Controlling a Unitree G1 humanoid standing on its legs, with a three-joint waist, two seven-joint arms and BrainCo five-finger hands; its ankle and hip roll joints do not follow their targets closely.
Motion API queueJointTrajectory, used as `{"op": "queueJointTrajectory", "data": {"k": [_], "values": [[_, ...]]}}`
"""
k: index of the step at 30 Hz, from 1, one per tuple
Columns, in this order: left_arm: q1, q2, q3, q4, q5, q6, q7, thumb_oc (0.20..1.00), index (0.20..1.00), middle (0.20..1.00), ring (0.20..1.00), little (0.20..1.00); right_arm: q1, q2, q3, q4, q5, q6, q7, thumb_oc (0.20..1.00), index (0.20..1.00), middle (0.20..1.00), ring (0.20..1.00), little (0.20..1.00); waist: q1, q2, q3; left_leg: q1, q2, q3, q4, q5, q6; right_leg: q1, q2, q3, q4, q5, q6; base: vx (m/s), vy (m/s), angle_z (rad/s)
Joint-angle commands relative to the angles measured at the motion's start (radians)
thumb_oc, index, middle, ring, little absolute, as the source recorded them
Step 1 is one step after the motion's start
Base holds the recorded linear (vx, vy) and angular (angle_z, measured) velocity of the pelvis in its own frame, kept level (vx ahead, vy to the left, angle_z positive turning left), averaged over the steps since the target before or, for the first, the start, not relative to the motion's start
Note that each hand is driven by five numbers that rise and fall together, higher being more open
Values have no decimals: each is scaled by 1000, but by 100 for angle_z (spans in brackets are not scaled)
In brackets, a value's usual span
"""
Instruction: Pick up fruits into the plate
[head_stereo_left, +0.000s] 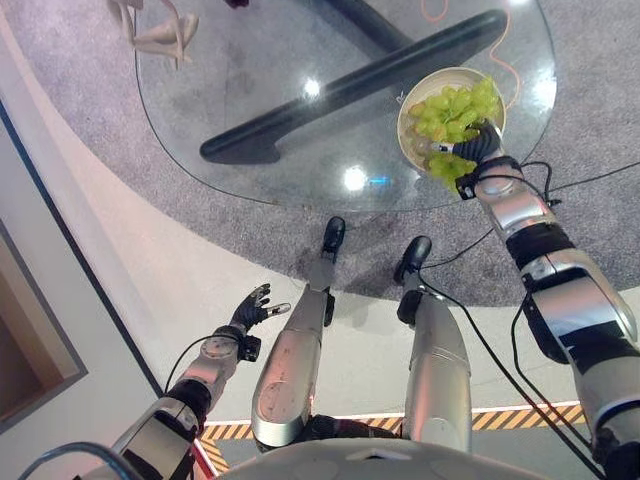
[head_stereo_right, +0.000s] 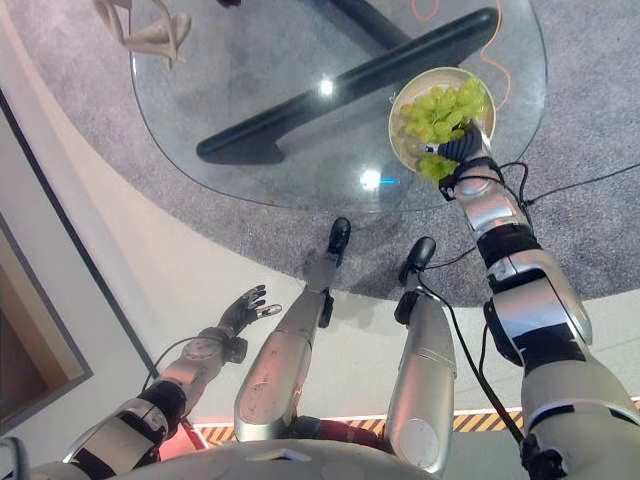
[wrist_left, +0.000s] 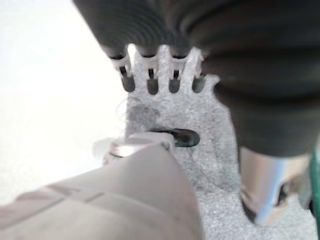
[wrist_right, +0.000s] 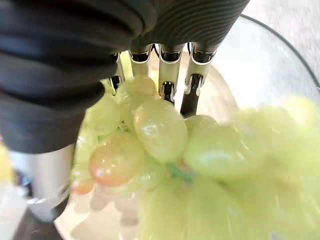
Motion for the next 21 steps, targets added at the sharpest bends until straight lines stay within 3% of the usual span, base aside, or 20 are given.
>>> {"op": "queueJointTrajectory", "data": {"k": [1, 21], "values": [[-2, 0, -42, -6, -16, -5, 6, 1000, 1000, 1000, 1000, 1000, -40, -84, 79, 0, -51, 24, -60, 1000, 1000, 1000, 1000, 1000, 29, -1, -23, -14, -76, 86, 153, -189, 70, 27, 33, 18, -103, 62, 52, -4, -8, 8], [-4, 12, -30, -8, -20, -4, 2, 1000, 1000, 1000, 1000, 1000, -19, -119, 88, -72, -61, 39, -126, 1000, 1000, 1000, 1000, 1000, 12, -25, -23, 22, -66, 97, 148, -199, 77, 56, 41, 25, -105, 58, 51, 0, 0, 0]]}}
